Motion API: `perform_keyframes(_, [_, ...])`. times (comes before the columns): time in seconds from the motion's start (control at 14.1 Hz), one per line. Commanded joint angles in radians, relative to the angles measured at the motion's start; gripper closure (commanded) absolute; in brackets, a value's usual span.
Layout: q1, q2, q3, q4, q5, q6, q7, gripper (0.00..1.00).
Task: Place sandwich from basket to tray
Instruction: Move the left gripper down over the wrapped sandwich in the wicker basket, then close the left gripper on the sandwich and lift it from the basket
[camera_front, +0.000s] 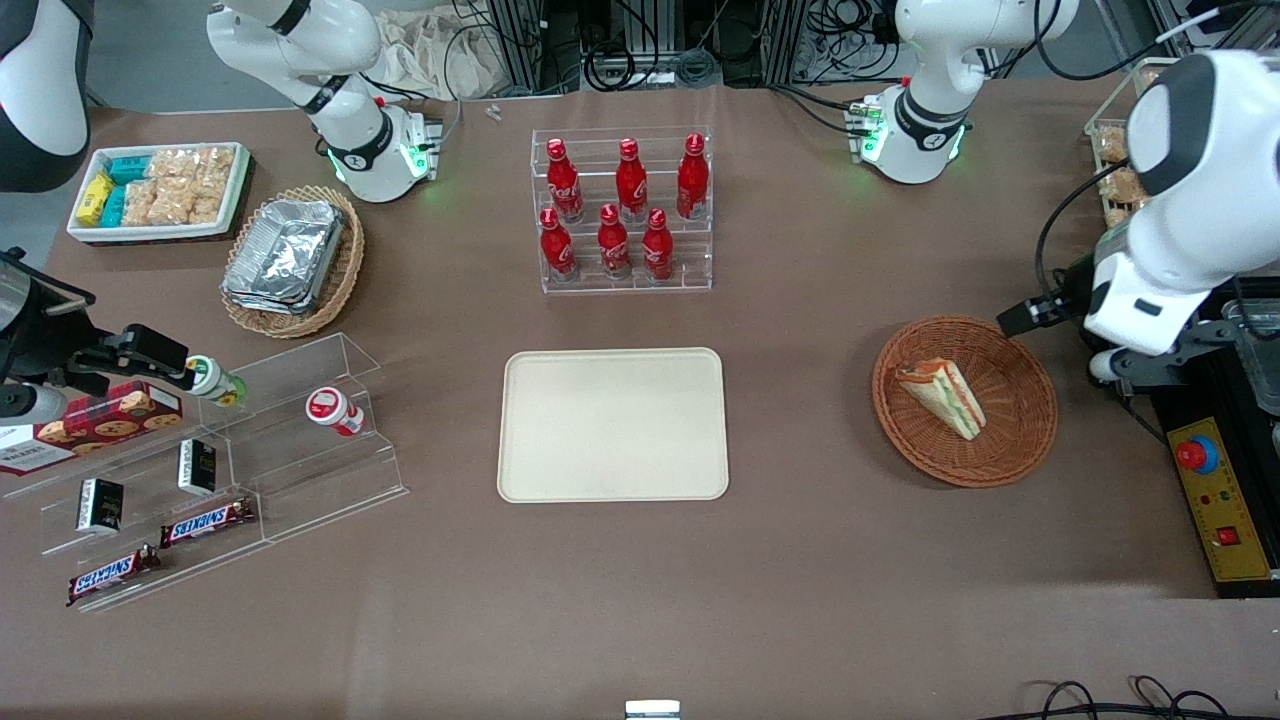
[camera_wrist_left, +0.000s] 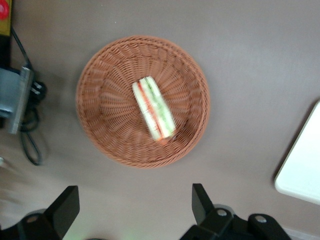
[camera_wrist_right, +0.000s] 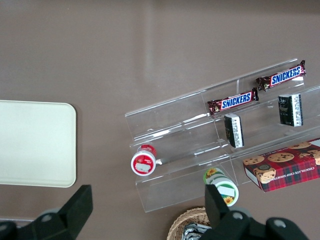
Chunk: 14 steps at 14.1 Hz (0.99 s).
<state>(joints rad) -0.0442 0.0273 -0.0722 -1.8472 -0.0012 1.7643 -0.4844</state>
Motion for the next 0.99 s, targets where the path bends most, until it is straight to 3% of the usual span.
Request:
perform_keyframes(0.0, [-0.008,0.087,-0.035,0.000,-0.003,0.067,-0.166,0.00])
perform_keyframes(0.21, [-0.003,0.141,-0.040,-0.029,-0.008,0.124,-0.232,0.00])
perform_keyframes(0.42, [0.004,0.137,-0.035,-0.173,-0.003,0.291,-0.319,0.00])
perform_keyframes(0.92, [0.009,0.181,-0.032,-0.329,0.012,0.500,-0.414,0.00])
